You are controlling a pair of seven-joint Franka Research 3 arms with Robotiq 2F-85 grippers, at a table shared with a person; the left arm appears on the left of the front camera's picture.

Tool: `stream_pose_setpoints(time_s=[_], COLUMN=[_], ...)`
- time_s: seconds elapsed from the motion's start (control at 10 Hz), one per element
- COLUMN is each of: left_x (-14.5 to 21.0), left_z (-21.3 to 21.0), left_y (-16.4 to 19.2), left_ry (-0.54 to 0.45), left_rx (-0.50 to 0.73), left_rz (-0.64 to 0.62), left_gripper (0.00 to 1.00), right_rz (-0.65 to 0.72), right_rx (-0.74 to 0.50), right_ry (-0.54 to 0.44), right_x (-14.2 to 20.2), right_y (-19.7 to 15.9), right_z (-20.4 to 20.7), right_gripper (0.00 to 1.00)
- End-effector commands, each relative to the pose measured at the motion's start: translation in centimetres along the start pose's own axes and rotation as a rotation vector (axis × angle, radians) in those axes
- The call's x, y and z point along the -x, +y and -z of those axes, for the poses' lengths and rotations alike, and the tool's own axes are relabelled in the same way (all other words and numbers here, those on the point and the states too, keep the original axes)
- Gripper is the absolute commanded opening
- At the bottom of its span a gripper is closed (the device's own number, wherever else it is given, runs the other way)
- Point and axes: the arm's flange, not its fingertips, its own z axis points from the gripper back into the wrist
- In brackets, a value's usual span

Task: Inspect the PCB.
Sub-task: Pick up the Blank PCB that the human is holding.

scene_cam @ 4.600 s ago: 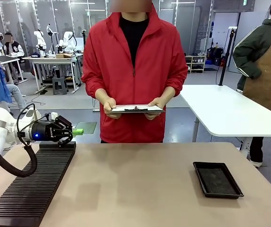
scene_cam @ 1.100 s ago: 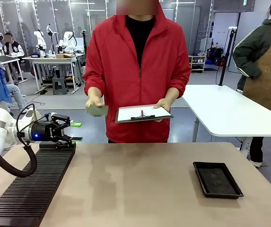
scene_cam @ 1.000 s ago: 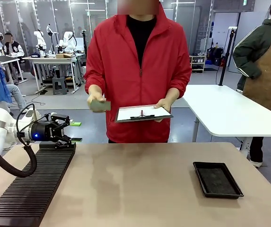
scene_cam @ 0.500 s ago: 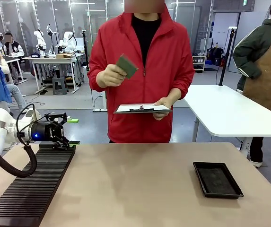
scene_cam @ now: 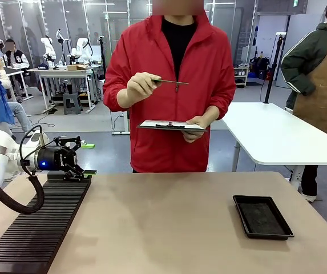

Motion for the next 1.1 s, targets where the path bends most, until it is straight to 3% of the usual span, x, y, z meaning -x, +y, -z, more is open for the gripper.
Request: stream_pose_setpoints(time_s=[0.0,0.4,0.8,1.0], left_x=[0.0,0.8,12.0,17.3], left_z=[0.0,-0.9,-9.0,-13.4], left_y=[0.0,-0.8,-1.4,-2.0], left_ry=[0.001,-0.011,0.029,0.043], left_rx=[0.003,0.008,0.049,0.041], left_rz=[0.000,-0.006,-0.048,0.018], left_gripper=[0.99,1.00,1.00,1.00], right_rz=[-0.016,-0.016,-0.016,-0.016], right_rx=[-0.010,-0.010,-0.010,-0.010], right_ry=[-0.010,-0.010,-0.010,-0.010], right_x=[-0.1,-0.1,-0.1,-0.1], right_y=[0.0,0.0,0.0,0.0], right_z=[-0.1,-0.1,-0.1,-0.1], right_gripper=[1.00,1.00,1.00,1.00])
